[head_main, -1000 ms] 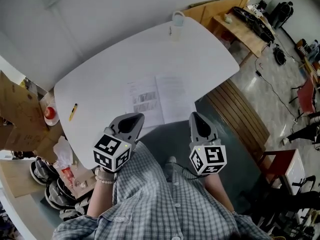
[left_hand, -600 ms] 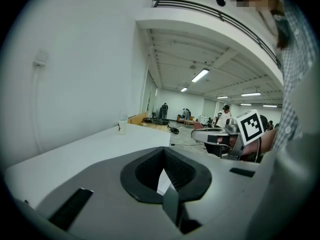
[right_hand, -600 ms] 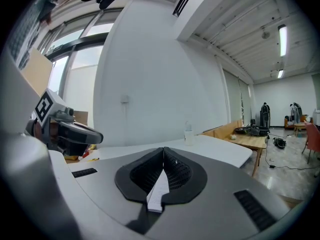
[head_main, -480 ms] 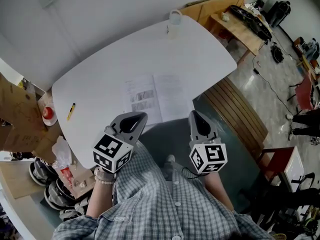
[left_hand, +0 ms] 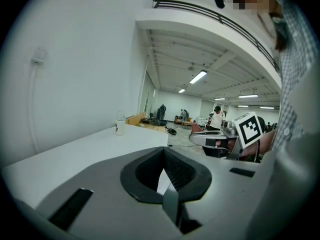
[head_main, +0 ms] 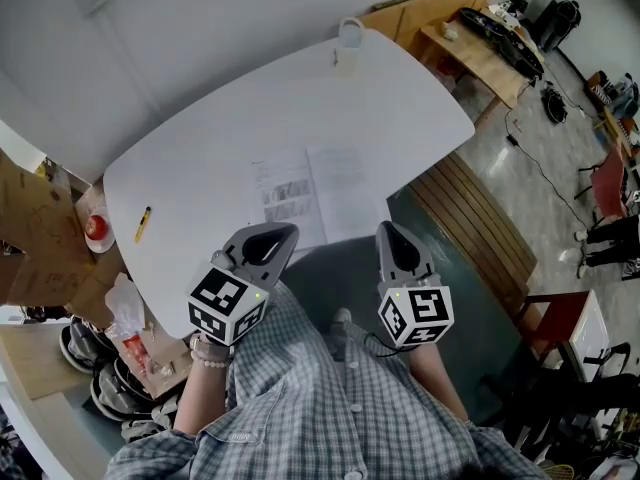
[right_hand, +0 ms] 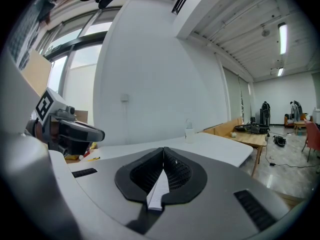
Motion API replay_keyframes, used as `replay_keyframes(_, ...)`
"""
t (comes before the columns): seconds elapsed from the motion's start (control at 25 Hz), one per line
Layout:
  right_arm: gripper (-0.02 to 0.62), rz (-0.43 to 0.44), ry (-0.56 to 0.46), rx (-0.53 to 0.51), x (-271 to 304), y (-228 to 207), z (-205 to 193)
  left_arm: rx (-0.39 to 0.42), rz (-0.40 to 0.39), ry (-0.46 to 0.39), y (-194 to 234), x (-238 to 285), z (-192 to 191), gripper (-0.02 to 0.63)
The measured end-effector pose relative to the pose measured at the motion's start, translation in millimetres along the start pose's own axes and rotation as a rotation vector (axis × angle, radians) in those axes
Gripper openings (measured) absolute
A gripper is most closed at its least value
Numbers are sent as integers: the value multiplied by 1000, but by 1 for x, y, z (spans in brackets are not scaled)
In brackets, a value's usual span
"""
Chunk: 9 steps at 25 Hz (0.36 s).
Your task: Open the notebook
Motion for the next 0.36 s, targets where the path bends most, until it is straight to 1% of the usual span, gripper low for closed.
replay_keyframes(0.36, 21, 4, 20, 4, 5, 2, -5, -2, -3, 3, 5, 1, 0, 7)
Point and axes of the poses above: the fingertips, and each gripper's own axes: x forward along the fingers, y to its left, z out of its top, the point moved 8 cm from there along -x, backward along the fingers, and after that the axes turned 14 degrees about -x, right-handed, at the moved point
